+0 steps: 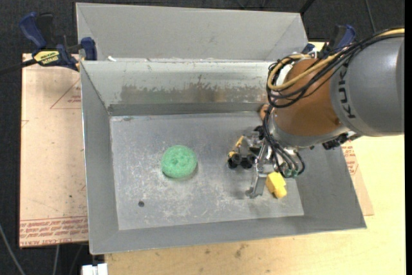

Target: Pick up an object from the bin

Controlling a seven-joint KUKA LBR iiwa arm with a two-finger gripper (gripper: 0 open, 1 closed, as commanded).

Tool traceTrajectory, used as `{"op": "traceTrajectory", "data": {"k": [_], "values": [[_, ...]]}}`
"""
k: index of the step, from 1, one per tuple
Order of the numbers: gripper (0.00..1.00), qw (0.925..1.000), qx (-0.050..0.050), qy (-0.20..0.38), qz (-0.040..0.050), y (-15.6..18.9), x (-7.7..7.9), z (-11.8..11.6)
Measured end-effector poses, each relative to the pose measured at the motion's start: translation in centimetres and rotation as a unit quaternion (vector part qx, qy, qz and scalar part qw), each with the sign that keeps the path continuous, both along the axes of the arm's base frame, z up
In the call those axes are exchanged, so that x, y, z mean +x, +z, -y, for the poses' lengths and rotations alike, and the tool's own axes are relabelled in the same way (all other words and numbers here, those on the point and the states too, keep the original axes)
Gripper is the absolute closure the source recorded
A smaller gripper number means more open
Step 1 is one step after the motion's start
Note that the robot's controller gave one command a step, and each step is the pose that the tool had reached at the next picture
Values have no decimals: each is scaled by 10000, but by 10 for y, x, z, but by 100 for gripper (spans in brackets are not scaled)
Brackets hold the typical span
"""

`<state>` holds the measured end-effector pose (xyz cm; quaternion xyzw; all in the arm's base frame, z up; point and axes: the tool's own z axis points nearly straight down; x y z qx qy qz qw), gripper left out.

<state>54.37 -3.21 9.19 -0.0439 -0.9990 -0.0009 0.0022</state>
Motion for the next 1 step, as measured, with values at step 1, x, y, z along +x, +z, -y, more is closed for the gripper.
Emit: {"op": "traceTrajectory", "data": {"k": [1], "values": [[0,9967,-8,809,37,-9,29,0]]}}
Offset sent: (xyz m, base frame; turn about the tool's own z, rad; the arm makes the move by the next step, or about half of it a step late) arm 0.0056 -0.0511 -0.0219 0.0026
